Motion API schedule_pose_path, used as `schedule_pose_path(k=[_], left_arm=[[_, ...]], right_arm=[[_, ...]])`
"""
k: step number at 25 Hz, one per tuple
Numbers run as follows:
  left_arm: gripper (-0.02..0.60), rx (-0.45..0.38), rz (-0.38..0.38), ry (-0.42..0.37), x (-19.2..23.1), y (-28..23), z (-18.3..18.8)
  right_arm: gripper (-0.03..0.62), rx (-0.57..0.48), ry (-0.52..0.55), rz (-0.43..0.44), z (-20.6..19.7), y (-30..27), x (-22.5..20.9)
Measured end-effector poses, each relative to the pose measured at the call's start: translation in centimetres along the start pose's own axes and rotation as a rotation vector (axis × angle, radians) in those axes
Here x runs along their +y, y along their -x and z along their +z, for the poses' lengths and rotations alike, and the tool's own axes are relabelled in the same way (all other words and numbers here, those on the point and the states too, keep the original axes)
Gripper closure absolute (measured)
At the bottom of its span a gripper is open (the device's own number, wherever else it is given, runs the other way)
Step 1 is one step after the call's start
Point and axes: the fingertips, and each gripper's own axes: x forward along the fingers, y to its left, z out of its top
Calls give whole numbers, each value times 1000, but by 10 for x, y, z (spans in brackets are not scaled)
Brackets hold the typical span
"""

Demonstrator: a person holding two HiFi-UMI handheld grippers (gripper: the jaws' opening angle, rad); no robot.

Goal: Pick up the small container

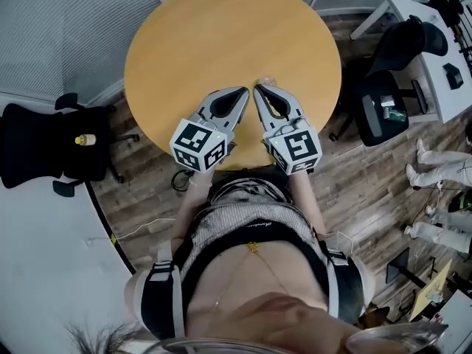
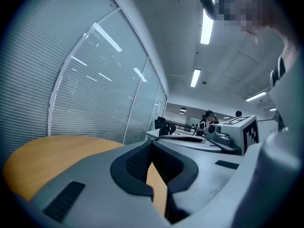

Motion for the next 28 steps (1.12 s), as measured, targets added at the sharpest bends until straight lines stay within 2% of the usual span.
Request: schedule_pose_path(k=[6,12,17,28], left_arm=[[563,34,18,9,13,-13,-5],[563,21,65,37,16,-44,0],[563,18,107,29,11,-67,5],[563,22,195,33,9,-80,1]], right_arm=[[571,17,-19,17,-7,-11,-12],[571,28,-11,82,-4,-17,-39],[571,23,-1,117,0,-16,-68],[571,10,2,183,-3,-8,-96]])
